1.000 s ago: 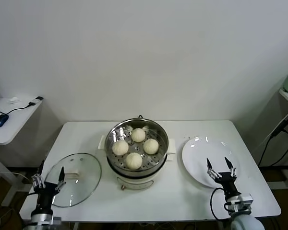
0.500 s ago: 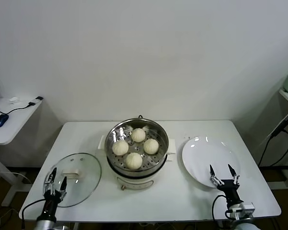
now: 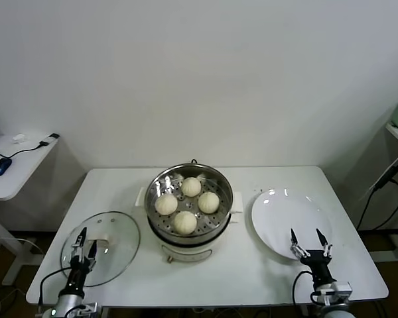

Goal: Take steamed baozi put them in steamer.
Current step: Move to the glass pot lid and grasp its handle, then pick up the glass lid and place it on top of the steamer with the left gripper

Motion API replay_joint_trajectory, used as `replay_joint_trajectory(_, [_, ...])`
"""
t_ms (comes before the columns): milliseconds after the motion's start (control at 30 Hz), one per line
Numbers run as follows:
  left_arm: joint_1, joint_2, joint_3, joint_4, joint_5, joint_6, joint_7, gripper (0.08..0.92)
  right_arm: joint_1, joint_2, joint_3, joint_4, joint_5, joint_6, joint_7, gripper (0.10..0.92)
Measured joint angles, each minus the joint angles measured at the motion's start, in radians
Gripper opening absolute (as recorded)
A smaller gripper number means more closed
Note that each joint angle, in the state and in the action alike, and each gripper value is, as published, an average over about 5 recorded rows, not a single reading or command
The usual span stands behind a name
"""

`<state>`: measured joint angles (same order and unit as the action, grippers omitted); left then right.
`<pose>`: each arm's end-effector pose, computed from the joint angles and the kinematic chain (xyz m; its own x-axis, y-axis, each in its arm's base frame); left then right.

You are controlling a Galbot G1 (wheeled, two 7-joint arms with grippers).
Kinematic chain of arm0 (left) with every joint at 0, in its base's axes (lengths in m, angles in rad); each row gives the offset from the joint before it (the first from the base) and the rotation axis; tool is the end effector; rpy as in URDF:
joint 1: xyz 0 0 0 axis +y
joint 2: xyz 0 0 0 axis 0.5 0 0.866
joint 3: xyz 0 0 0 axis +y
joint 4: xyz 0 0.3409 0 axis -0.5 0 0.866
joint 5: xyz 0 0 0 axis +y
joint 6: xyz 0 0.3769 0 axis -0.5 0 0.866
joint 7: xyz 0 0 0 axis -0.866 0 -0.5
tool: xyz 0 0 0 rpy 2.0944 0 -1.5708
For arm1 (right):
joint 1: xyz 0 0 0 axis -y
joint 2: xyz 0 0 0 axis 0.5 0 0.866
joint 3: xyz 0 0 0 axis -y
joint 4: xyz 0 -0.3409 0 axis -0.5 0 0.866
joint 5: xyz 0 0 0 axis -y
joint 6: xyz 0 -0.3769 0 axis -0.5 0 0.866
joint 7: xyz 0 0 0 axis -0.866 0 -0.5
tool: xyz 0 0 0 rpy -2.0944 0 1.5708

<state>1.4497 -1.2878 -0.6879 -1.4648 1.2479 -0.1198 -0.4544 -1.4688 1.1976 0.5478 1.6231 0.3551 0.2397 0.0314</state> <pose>0.2037 0.1652 -0.4655 -0.9965 -0.0836 -0.0022 -0.0037 0.0182 0.9998 0.2223 -0.1256 -0.4238 -0.9919 0.0303 0.1234 0.0277 0.9994 -0.0227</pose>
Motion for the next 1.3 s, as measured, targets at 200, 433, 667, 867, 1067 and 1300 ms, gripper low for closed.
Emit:
replay_joint_trajectory(200, [-0.028,0.006,0.014,0.030,0.009,0.030,0.016,0.822,-0.004,0.001,-0.002,0.007,-0.002,-0.001,0.004,0.823])
replay_joint_trajectory(433, [-0.032,0.007,0.022,0.036,0.005,0.056,0.030,0.733,-0.007,0.006,-0.010,0.001,-0.008,0.002,0.006,0.823])
replay_joint_trajectory(667, [-0.032,0.005,0.034,0.035,0.005,0.064,0.041,0.534,-0.007,0.001,-0.021,0.001,-0.013,0.002,0.006,0.823])
replay_joint_trajectory(867, [-0.044,-0.002,0.035,0.044,0.006,0.070,0.042,0.361,-0.011,-0.001,-0.028,0.001,-0.014,0.002,0.006,0.823])
replay_joint_trajectory(1067, [-0.056,-0.003,0.036,0.061,0.009,0.071,0.045,0.189,-0.016,-0.001,-0.036,0.001,-0.013,0.004,0.007,0.823])
replay_joint_trajectory(1300, [-0.066,-0.012,0.027,0.061,0.008,0.070,0.046,0.125,-0.018,-0.004,-0.044,0.003,-0.013,0.006,0.009,0.823])
